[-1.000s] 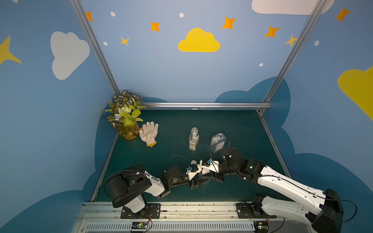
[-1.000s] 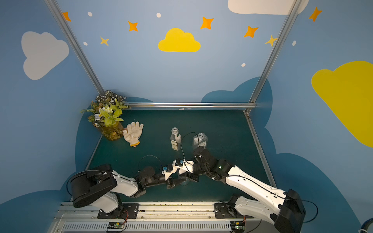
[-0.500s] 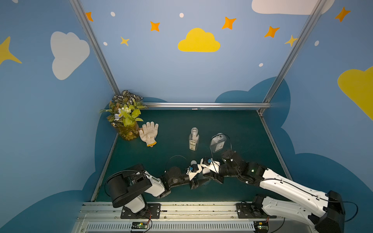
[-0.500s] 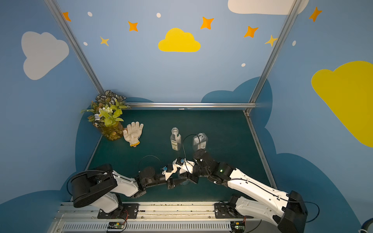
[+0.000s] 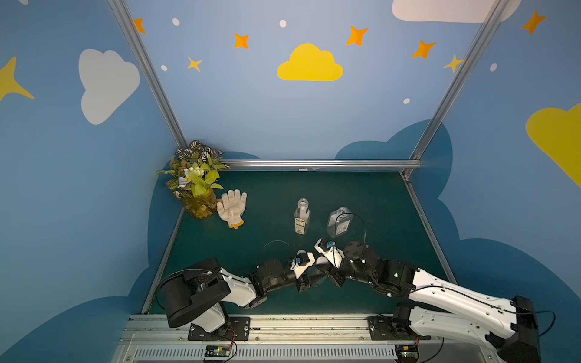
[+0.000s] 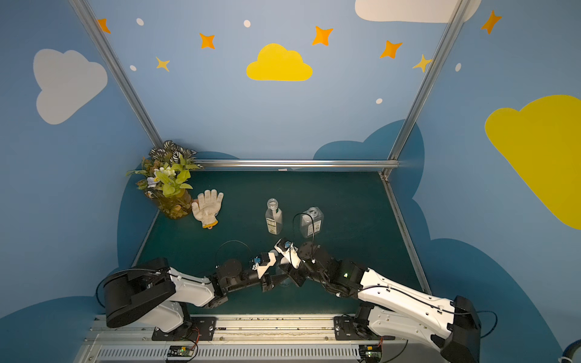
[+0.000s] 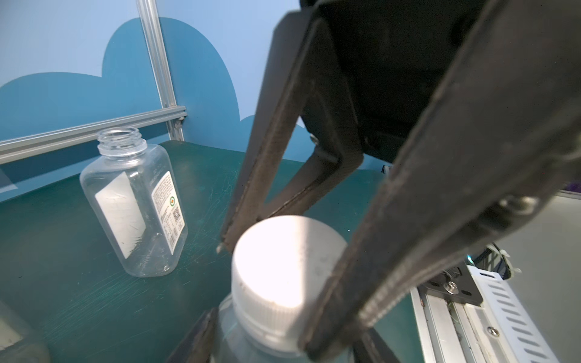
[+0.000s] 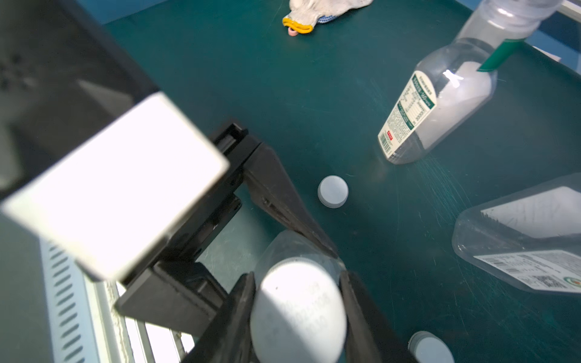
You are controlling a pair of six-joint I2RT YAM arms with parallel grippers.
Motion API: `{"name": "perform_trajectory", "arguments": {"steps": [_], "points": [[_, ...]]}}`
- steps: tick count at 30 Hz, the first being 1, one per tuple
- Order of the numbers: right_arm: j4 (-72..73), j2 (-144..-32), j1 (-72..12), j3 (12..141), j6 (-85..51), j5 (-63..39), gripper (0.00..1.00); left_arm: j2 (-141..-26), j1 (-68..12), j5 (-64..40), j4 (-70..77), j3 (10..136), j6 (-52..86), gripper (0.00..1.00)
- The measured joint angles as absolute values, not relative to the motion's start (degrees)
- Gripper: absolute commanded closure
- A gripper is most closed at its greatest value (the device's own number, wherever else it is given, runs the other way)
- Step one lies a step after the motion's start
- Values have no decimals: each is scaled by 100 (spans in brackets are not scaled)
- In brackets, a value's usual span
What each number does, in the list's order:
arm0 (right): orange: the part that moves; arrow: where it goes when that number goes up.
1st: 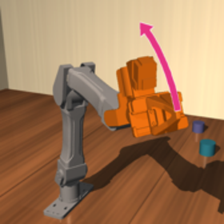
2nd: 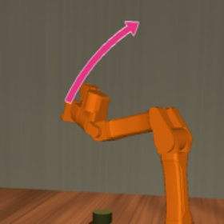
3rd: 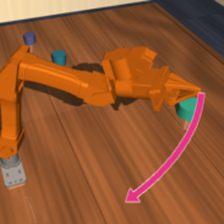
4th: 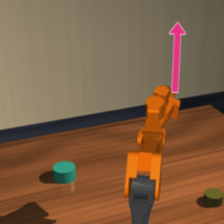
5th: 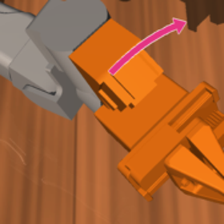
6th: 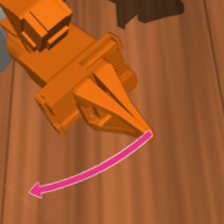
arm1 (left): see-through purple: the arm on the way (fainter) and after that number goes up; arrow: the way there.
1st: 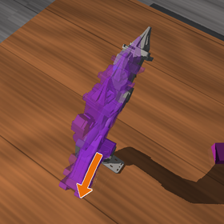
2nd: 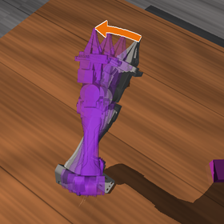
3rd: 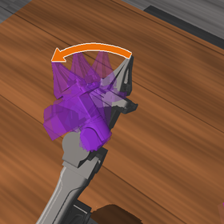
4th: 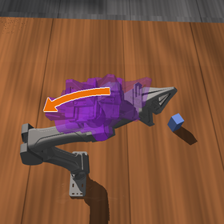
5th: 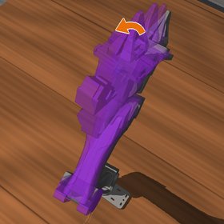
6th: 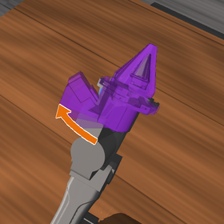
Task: Screw on the bottle caps
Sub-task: Screw the bottle cap onto the plastic bottle.
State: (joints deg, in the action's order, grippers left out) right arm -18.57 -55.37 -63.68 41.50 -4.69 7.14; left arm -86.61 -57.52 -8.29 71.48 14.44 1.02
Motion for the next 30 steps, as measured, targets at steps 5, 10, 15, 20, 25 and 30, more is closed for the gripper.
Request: {"name": "perform_trajectory", "arguments": {"steps": [5,10,15,20,25,30], "points": [[-1780,-5638,-6547,4219,-1052,1179,74,-8447,-5754,-633,6923,1448,84,97],[-1907,-5719,-6573,4399,-1243,1251,40,-8239,-5749,-576,6726,1450,75,97],[-2427,-5391,-6440,4711,-565,1251,9,-7843,-5647,-775,6101,1409,25,97],[-3052,-4703,-6136,4928,478,504,2,-7150,-5382,-1435,5269,1380,-99,97],[-3828,-4687,-5966,5400,1756,-523,6,-6333,-5100,-2093,4381,1389,-349,97],[-4366,-5168,-5970,5800,2755,-943,11,-5802,-5063,-2602,3369,1575,-696,97]]}}
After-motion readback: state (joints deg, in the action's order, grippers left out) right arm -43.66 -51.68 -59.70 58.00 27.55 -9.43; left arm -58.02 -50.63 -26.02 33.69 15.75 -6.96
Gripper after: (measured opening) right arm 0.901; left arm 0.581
